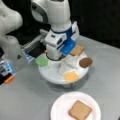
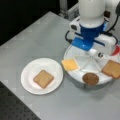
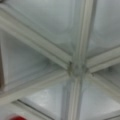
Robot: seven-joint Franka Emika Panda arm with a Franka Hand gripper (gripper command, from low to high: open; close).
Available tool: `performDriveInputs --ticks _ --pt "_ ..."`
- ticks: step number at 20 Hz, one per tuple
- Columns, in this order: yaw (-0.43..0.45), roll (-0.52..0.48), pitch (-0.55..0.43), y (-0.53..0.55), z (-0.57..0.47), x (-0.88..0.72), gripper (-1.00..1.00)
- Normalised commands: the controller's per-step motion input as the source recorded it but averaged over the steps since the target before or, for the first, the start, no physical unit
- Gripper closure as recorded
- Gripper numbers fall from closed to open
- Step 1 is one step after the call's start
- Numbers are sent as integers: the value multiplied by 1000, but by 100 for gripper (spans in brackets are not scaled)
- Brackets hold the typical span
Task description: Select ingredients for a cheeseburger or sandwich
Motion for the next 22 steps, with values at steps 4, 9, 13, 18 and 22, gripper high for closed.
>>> performDriveInputs --ticks 4,9,13,18,22 --pt "130 -89 -55 -174 -155 57 -100" --pt "96 -106 -50 5 -138 -146 -100" --pt "46 -142 -77 129 -164 -317 -100" --pt "35 -193 -159 127 -208 -361 -100" --pt "74 -203 -211 12 -173 -280 -100"
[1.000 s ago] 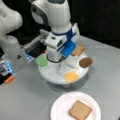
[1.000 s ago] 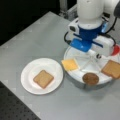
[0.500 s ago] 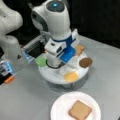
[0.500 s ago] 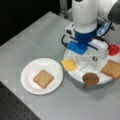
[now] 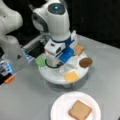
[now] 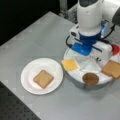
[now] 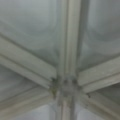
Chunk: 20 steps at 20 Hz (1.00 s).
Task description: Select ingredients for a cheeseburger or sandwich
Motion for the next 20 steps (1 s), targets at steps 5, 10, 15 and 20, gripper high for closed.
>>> performDriveInputs --ticks 5,10,15,20 --pt "78 -176 -198 18 -77 -232 -100" --pt "30 -159 -201 109 -105 -236 -100" --pt "16 -144 -214 157 -151 -220 -100" --pt "32 -119 -218 86 -168 -199 -100"
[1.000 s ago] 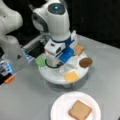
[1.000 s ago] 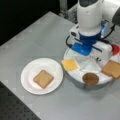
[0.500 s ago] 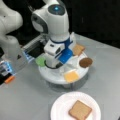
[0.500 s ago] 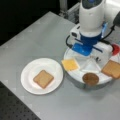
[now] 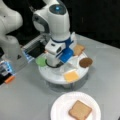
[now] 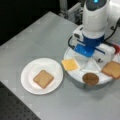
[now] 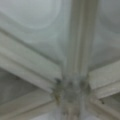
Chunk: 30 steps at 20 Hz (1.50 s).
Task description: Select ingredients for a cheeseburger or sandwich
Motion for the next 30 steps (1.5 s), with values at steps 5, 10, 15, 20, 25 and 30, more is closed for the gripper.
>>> performDriveInputs --ticks 5,10,15,20,25,30 --pt "53 -92 -196 -17 -148 -179 -100" --pt "87 -72 -172 -56 -110 -157 -100" --pt "130 -56 -151 -29 -82 -175 -100" --pt "263 -51 -133 -7 -51 -203 -100" --pt "359 -23 -102 -28 -32 -227 -100" --pt "339 17 -103 -57 -82 -212 -100"
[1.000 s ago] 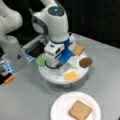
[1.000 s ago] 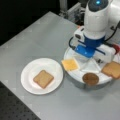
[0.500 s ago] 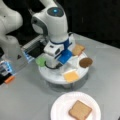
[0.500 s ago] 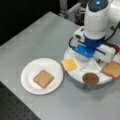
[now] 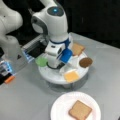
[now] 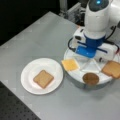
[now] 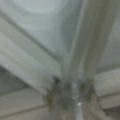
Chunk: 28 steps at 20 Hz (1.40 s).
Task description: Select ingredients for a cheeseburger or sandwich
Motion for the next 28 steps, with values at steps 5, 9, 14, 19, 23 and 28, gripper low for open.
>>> performDriveInputs --ticks 5,9,14,19,23,28 --pt "278 26 -120 -76 -133 -188 -100" --pt "244 33 -130 -72 -174 -170 -100" --pt "276 37 -121 -96 -164 -144 -100" --pt "279 46 -103 -113 -155 -123 -100" --pt "243 56 -75 -130 -144 -139 -100" --pt "257 67 -55 -159 -120 -146 -100"
